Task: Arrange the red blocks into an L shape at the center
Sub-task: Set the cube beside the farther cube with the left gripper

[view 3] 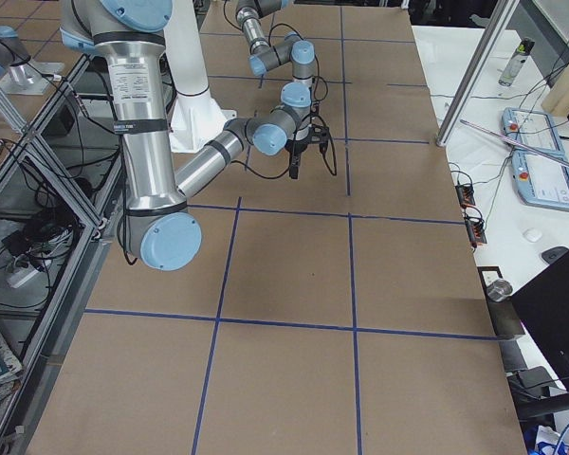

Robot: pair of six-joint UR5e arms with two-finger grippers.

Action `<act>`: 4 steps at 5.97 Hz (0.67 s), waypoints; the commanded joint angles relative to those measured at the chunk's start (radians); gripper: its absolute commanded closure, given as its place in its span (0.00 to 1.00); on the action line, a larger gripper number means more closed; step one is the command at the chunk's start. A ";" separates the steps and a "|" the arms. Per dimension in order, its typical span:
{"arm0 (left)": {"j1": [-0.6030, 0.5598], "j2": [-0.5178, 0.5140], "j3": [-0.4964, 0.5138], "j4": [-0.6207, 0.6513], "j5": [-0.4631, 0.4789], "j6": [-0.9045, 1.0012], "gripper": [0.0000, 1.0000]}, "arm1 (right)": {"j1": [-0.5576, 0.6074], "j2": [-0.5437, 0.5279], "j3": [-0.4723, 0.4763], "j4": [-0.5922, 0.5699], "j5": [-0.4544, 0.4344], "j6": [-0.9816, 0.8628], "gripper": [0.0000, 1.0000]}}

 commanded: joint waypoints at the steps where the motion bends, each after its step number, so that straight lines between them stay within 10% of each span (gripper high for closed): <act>1: 0.000 -0.001 0.000 0.001 0.000 0.000 0.00 | 0.000 0.000 -0.002 0.000 0.001 -0.002 0.00; 4: -0.052 0.076 -0.160 0.021 -0.009 0.218 0.00 | 0.023 0.000 0.006 -0.002 0.009 -0.012 0.00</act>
